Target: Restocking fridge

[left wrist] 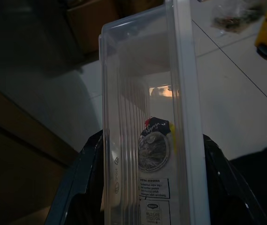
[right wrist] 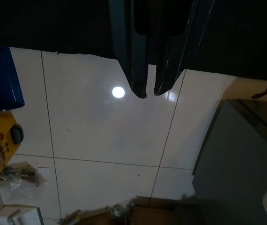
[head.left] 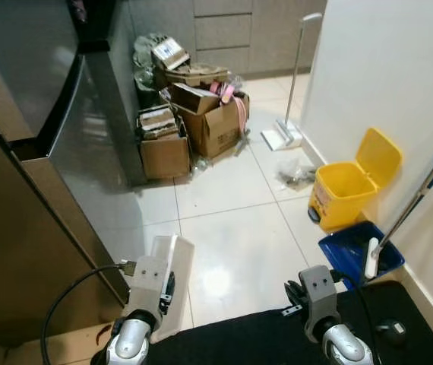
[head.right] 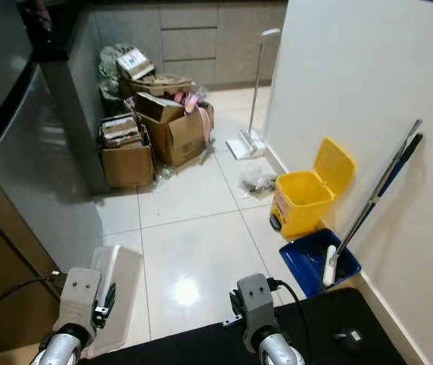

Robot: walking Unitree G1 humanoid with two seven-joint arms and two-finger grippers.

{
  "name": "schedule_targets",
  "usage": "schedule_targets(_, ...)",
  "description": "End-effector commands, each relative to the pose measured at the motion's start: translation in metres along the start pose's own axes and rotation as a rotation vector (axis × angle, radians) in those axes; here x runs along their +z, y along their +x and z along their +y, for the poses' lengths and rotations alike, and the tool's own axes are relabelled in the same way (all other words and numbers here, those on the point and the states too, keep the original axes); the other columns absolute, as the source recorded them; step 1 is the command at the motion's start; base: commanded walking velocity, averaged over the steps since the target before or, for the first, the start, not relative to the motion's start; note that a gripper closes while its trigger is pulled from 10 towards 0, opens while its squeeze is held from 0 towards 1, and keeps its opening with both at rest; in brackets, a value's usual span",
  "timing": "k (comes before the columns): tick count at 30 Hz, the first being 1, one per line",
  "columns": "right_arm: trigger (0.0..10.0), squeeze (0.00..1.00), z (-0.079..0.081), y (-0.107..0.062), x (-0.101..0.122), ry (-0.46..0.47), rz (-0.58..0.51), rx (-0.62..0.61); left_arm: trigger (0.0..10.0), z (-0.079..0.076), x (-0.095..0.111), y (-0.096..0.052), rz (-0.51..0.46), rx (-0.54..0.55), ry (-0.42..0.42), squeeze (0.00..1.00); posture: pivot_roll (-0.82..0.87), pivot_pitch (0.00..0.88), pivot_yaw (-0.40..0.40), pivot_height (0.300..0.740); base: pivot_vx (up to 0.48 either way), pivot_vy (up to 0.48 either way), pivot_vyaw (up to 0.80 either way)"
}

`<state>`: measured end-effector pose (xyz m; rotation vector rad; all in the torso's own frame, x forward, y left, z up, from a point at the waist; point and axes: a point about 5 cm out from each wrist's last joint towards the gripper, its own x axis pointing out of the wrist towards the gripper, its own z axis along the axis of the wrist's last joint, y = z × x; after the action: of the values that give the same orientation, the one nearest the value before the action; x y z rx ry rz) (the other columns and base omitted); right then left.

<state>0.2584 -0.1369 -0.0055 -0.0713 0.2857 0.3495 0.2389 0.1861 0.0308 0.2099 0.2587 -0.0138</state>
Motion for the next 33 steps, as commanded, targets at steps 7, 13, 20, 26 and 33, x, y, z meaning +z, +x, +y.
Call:
schedule_targets(7, 10.0, 0.00, 0.0011, -0.0037, -0.0063, 0.003, 0.028, 0.015, 10.0, -0.0013, -0.0037, -0.0027, 0.020, -0.002, 0.003, 0.00, -0.07, 0.063, -0.023, 0.740, 0.000, 0.000, 0.00)
schedule_targets(13, 10.0, 0.00, 0.0019, -0.0038, -0.0065, 0.002, 0.029, 0.018, 10.0, -0.0019, -0.0030, -0.0025, 0.020, -0.003, 0.002, 0.00, -0.07, 0.062, -0.021, 0.740, 0.000, 0.000, 0.00)
schedule_targets(20, 10.0, 0.00, 0.0032, -0.0034, -0.0063, 0.002, 0.028, 0.022, 10.0, -0.0025, -0.0027, -0.0025, 0.019, -0.008, -0.003, 0.00, -0.06, 0.061, -0.021, 0.740, 0.000, 0.000, 0.00)
schedule_targets(26, 10.0, 0.00, 0.0037, -0.0035, -0.0068, 0.002, 0.030, 0.025, 10.0, -0.0027, -0.0017, -0.0023, 0.015, -0.011, -0.009, 0.00, -0.06, 0.061, -0.022, 0.740, 0.000, 0.000, 0.00)
schedule_targets(33, 10.0, 0.00, 0.0036, -0.0037, -0.0072, 0.000, 0.033, 0.025, 10.0, -0.0029, -0.0010, -0.0020, 0.013, -0.012, -0.011, 0.00, -0.06, 0.061, -0.023, 0.740, 0.000, 0.000, 0.00)
